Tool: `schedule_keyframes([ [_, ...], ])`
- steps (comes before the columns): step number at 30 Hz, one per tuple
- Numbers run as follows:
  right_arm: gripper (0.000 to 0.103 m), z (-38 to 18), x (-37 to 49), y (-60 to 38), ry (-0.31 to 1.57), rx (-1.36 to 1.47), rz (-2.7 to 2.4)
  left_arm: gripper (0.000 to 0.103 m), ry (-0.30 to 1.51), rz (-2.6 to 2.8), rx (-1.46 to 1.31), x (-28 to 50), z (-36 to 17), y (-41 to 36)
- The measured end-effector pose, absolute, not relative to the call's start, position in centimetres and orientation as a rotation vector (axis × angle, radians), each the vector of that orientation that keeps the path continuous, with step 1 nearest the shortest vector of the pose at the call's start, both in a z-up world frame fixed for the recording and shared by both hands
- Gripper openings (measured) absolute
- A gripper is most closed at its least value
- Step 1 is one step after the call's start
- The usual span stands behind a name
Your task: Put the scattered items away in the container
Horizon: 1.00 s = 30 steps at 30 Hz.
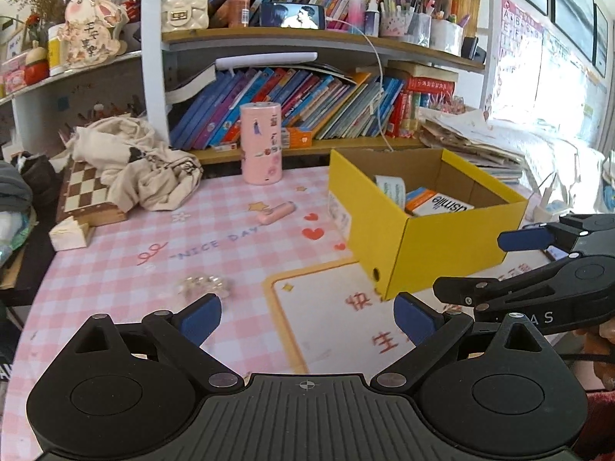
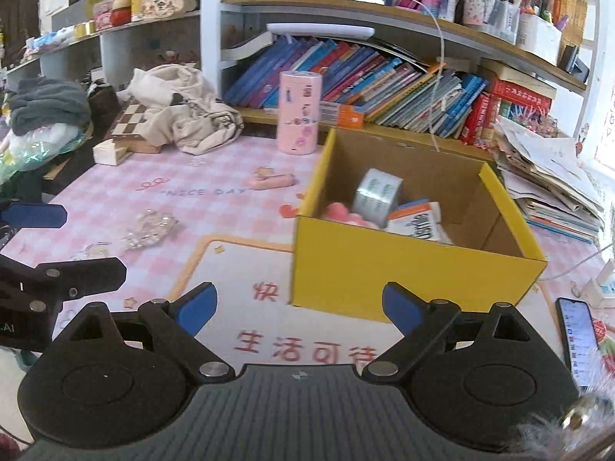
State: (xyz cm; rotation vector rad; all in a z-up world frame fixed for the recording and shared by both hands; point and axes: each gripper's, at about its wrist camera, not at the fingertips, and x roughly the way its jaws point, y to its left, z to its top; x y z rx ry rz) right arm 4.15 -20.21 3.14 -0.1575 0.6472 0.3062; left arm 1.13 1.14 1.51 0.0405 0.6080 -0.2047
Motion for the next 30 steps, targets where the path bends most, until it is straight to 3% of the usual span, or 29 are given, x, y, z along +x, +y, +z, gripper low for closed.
schedule_keyframes([
  [30, 0.096, 3.2, 3.3, -12.5, 0.659, -0.214, 0.390, 0.098, 0.646, -0.192, 0.045, -0.9, 0.5, 6.8],
])
